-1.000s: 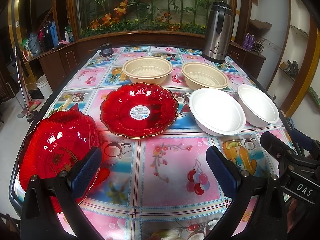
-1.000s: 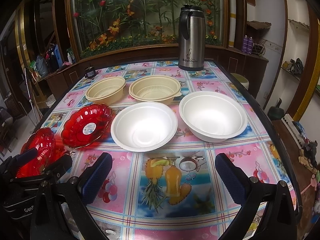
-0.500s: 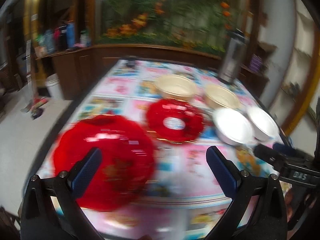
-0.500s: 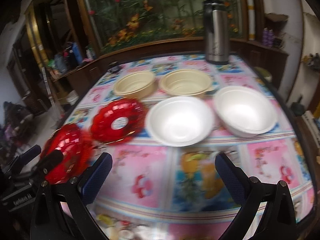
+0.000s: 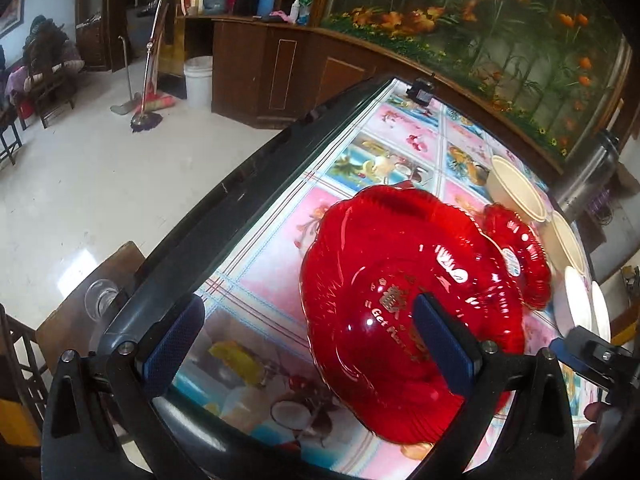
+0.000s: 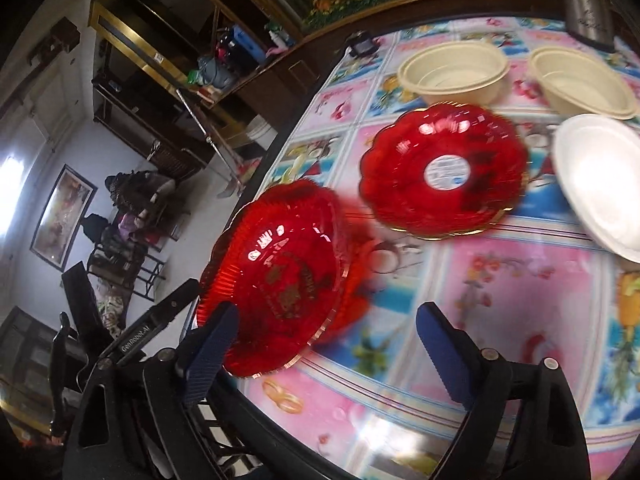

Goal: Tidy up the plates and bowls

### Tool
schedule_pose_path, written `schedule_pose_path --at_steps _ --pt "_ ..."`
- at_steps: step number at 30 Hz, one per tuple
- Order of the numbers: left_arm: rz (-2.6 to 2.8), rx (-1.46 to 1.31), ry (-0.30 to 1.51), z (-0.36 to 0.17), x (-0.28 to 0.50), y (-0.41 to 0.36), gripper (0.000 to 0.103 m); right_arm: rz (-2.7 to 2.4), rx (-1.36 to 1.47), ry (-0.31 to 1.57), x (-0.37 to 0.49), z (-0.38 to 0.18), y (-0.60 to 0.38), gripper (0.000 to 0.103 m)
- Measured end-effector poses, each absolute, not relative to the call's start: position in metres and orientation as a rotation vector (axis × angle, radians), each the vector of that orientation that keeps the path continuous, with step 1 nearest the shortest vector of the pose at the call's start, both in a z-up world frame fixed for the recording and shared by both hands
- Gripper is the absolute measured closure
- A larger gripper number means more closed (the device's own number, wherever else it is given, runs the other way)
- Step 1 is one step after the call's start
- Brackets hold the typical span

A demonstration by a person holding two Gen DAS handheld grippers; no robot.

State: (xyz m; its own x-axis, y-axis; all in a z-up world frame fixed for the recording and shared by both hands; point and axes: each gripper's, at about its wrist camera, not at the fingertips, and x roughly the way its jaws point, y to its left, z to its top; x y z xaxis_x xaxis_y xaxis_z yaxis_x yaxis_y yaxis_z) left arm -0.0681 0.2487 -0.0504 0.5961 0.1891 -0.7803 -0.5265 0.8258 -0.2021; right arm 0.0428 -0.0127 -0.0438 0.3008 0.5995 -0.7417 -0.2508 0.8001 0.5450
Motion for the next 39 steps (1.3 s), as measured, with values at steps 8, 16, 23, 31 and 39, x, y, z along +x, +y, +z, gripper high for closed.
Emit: schedule_pose_path --at_steps 8,16,23,31,39 --pt "0.425 -0.432 0.896 -0.070 -0.050 0.251 0.036 0.520 0.325 1.217 0.060 -0.073 0.012 0.035" --pt "0.404 -0.419 0.934 -0.084 -0.049 0.244 0.086 0.489 0.258 1.254 0.064 -0.092 0.024 0.087" --pt "0.376 -0.452 0.916 -0.077 -0.055 0.247 0.090 0.481 0.231 1.238 0.060 -0.088 0.028 0.094" --pt "0.404 -0.431 0.828 -0.043 -0.061 0.242 0.090 0.530 0.214 1.139 0.056 -0.054 0.030 0.094" --pt "0.463 -0.414 0.851 -0.053 -0.060 0.238 0.089 0.569 0.199 1.136 0.057 -0.059 0.030 0.094"
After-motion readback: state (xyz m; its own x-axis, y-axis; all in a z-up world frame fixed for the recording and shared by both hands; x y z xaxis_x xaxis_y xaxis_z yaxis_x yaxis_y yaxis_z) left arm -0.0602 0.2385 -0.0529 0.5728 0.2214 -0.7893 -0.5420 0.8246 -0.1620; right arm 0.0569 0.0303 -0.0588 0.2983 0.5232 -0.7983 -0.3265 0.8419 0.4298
